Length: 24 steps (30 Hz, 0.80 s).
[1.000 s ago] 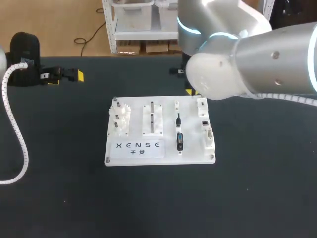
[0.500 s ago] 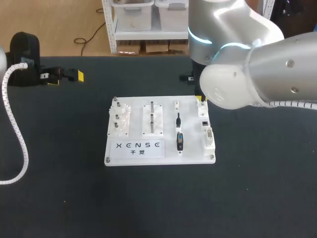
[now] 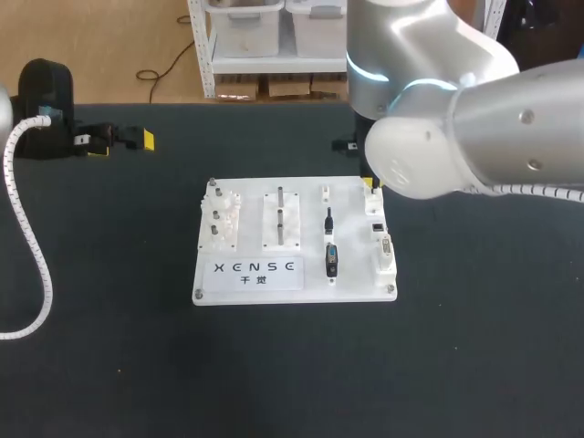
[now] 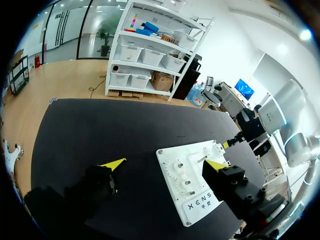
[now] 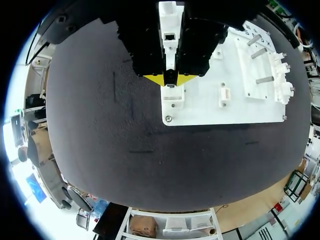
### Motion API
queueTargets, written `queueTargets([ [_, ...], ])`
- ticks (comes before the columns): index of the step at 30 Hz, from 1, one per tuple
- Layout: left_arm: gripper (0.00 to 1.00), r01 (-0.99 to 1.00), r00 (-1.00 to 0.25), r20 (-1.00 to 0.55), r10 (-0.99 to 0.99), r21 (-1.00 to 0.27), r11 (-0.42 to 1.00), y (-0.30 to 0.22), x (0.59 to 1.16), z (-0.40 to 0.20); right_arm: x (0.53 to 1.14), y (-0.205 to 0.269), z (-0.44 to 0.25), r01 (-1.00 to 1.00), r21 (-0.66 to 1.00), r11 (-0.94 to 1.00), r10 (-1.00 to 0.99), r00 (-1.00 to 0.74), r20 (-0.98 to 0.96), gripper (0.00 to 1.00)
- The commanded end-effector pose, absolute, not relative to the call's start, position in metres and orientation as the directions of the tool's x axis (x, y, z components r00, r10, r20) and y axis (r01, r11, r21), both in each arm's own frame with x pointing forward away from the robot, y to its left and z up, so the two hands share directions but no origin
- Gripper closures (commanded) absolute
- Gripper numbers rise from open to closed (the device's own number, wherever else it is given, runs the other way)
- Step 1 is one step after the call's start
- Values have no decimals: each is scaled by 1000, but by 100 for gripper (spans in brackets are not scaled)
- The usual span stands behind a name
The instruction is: Insert the USB connector, Ethernet cable, and multi-pin plug into their matching sockets one by one.
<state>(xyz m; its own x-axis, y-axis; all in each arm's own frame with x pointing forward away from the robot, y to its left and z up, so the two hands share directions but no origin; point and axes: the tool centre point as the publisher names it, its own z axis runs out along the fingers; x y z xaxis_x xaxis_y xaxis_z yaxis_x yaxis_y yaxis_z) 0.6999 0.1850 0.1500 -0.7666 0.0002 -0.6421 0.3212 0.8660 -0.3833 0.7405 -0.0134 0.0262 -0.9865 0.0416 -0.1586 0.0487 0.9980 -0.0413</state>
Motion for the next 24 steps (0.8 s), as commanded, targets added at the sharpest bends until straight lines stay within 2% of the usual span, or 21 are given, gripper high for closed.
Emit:
queueTargets([
  [1, 0, 321, -767, -642, 0, -383, 866, 185, 700, 150, 744, -11, 22, 46, -38, 998, 40, -987, -154, 100],
  [24, 0, 321, -767, -642, 0, -383, 866, 185, 700, 150, 740, -14, 9, 79, -49, 996, 72, -990, -119, 100],
])
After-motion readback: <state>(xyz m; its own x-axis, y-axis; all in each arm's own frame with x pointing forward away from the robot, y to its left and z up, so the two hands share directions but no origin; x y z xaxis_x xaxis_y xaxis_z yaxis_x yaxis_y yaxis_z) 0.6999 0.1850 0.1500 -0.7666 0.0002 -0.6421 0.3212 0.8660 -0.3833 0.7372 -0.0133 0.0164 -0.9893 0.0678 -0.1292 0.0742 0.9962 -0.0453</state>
